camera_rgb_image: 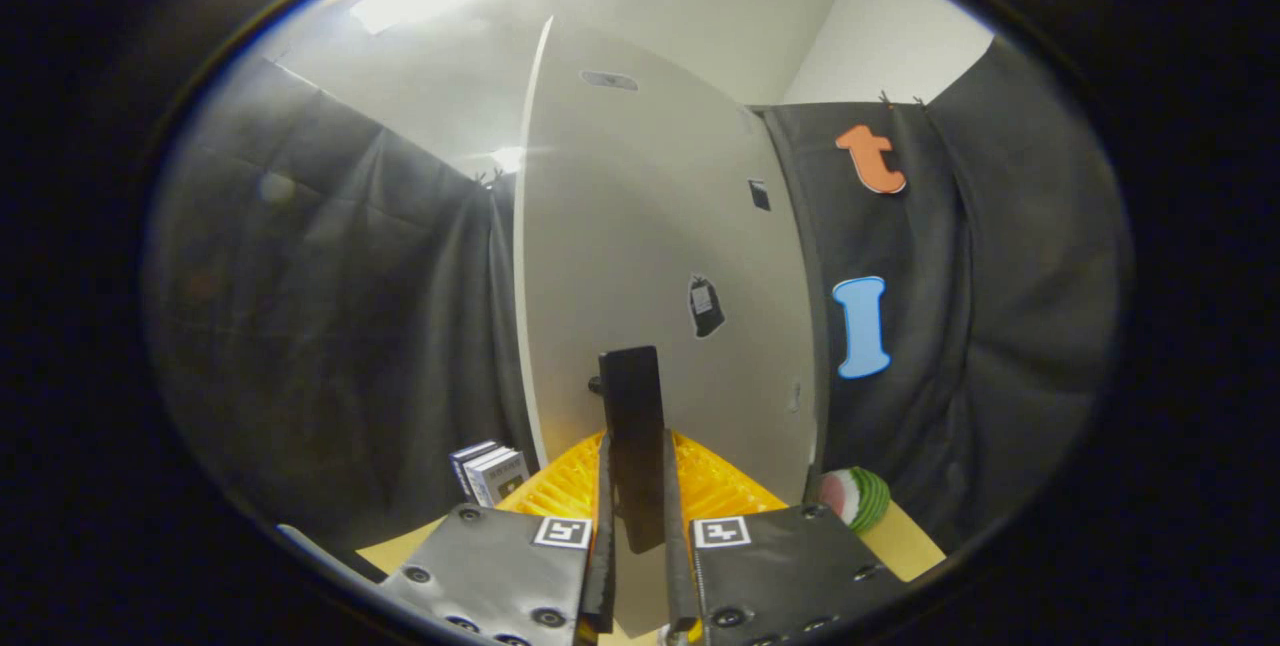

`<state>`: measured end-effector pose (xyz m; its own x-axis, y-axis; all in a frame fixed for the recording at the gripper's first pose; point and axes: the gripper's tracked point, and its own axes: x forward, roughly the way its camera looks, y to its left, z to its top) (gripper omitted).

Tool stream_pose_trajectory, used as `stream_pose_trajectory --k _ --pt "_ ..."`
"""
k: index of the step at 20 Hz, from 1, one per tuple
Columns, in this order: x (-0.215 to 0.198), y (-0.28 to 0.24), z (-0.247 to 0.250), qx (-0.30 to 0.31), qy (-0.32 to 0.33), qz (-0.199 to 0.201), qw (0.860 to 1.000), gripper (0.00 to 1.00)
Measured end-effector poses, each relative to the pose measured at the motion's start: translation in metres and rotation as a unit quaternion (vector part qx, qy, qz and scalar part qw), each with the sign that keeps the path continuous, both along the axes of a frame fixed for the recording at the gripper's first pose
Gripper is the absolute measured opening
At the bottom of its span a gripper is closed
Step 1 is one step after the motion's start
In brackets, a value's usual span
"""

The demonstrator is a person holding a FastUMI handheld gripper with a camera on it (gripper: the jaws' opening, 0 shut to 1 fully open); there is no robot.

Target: Open the shoe cabinet door, grab the shoes and put them into the shoe cabinet, then close the shoe cabinet door.

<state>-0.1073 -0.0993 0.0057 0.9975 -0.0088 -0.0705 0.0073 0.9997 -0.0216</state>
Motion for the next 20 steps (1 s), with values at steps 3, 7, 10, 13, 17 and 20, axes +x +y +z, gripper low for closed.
stream_pose_trajectory --k 3,7,10,13,17,20 --pt "-0.013 -0.027 0.007 -0.005 -0.006 -0.013 1.0 0.22" --pt "-0.027 -0.056 0.013 -0.012 -0.011 -0.025 1.0 0.22" --pt "-0.038 -0.082 0.017 -0.02 -0.015 -0.046 0.999 0.22" --pt "-0.049 -0.102 0.021 -0.022 -0.019 -0.07 0.997 0.21" --pt "-0.066 -0.142 0.027 -0.032 -0.027 -0.126 0.991 0.21" --pt "-0.081 -0.175 0.03 -0.017 -0.035 -0.174 0.984 0.16"
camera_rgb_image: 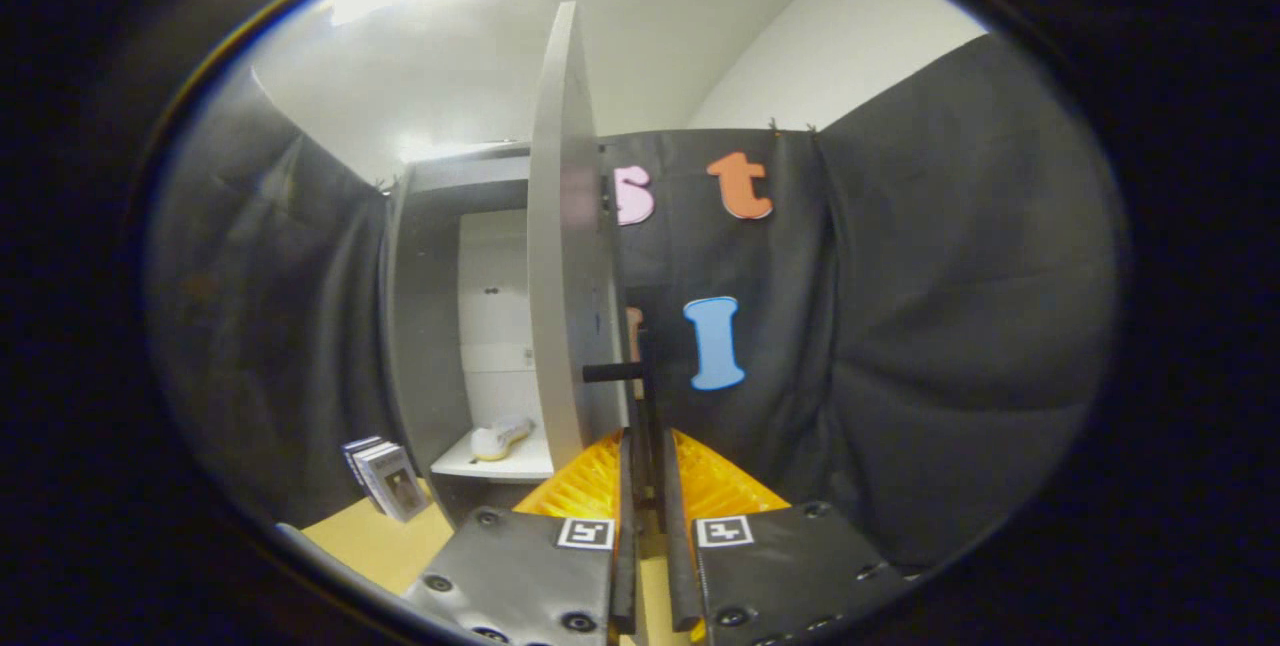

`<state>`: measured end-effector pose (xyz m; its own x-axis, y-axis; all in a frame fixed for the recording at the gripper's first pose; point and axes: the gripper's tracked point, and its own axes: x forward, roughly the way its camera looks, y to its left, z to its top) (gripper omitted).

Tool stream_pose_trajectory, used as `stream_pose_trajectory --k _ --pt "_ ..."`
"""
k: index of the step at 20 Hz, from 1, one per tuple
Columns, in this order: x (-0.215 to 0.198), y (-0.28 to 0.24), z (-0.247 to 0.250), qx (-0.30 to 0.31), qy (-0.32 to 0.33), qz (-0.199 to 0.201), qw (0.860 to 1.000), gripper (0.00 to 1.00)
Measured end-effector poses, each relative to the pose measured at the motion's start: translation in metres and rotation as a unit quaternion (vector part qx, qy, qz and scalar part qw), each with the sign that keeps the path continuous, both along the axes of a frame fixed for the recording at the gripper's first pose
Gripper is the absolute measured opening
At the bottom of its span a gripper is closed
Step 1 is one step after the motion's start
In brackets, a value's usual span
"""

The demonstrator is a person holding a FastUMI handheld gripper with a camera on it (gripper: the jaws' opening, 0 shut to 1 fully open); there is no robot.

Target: Open the shoe cabinet door, grab the shoes and put them into the shoe cabinet, then close the shoe cabinet door.

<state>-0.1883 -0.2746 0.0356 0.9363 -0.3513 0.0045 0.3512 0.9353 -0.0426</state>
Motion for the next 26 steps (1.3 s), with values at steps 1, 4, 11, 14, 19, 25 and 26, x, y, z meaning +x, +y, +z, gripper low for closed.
stream_pose_trajectory --k 1,4,11,14,19,25,26 --pt "-0.006 -0.01 -0.001 0.004 -0.001 -0.013 1.0 0.15" --pt "-0.022 -0.036 0.0 0.006 -0.007 -0.045 0.999 0.15" --pt "-0.067 -0.047 -0.012 0.002 -0.005 -0.084 0.996 0.16" --pt "-0.069 -0.034 -0.017 -0.004 -0.003 -0.075 0.997 0.16" --pt "-0.051 0.021 -0.029 -0.003 -0.005 -0.01 1.0 0.15" --pt "-0.016 0.096 -0.074 0.011 0.016 0.083 0.996 0.16" --pt "-0.009 0.105 -0.088 0.019 0.027 0.093 0.995 0.18"
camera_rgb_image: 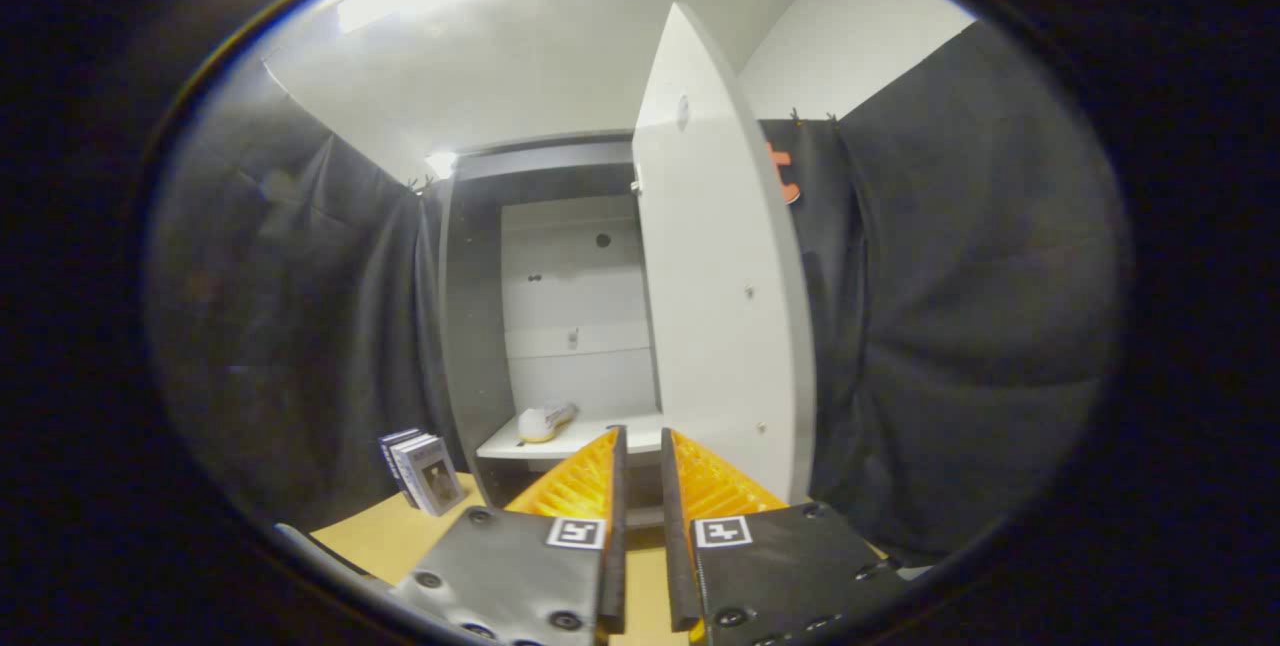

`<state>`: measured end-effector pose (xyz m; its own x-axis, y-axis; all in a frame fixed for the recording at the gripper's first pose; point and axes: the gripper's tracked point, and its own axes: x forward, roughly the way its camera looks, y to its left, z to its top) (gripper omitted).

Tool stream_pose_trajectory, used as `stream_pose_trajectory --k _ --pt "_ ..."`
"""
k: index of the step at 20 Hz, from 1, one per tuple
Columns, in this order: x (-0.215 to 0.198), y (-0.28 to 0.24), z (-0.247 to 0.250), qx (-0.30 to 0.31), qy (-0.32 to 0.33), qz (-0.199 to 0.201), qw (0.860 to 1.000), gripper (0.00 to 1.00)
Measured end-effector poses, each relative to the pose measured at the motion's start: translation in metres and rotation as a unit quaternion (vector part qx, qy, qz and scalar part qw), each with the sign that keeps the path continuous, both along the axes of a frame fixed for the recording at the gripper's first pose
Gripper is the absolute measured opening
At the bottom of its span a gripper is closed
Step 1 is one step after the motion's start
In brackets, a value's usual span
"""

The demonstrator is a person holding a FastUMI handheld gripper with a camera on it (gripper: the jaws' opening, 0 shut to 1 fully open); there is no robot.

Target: Open the shoe cabinet door, grab the shoes and put them into the shoe cabinet, then close the shoe cabinet door.

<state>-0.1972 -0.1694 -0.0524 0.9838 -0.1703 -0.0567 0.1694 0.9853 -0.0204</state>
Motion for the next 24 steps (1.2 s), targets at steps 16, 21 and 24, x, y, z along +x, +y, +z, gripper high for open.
stream_pose_trajectory --k 16,21,24 --pt "0.045 0.052 -0.302 0.057 0.287 0.029 0.956 0.2" --pt "0.038 0.05 -0.39 0.049 0.377 0.031 0.925 0.2" --pt "0.033 0.045 -0.425 0.045 0.416 0.031 0.908 0.2"
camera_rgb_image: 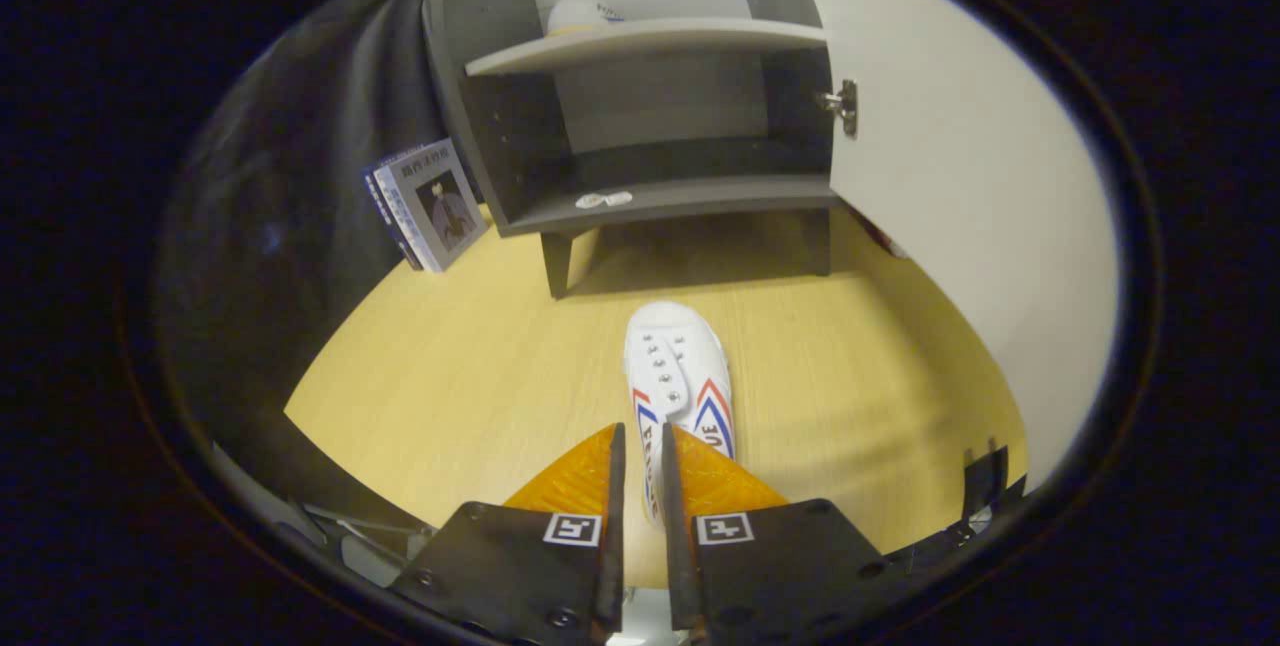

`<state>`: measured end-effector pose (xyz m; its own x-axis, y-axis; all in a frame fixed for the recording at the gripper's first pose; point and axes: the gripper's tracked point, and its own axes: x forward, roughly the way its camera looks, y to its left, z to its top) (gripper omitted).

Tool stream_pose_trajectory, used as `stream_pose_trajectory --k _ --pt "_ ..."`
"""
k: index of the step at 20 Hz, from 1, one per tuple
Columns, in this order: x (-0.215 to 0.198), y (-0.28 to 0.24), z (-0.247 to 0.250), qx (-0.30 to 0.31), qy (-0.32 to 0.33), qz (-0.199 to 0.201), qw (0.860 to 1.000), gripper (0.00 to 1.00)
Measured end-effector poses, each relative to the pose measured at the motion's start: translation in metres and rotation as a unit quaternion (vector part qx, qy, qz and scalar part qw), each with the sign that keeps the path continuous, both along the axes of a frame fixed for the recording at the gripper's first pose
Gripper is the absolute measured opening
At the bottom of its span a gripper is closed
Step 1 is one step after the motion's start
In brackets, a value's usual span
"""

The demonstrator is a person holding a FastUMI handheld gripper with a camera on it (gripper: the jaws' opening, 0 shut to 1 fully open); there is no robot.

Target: Open the shoe cabinet door, grab the shoes and put them into the shoe cabinet, then close the shoe cabinet door.

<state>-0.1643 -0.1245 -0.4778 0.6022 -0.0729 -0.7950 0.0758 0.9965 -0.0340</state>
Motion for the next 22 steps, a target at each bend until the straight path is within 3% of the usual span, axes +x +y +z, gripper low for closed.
stream_pose_trajectory --k 6,18,22 --pt "0.006 -0.007 -0.042 -0.016 0.038 0.004 0.999 0.19" --pt "0.019 -0.002 -0.067 -0.039 0.061 0.027 0.997 0.23" --pt "0.023 -0.002 -0.07 -0.047 0.062 0.021 0.997 0.03"
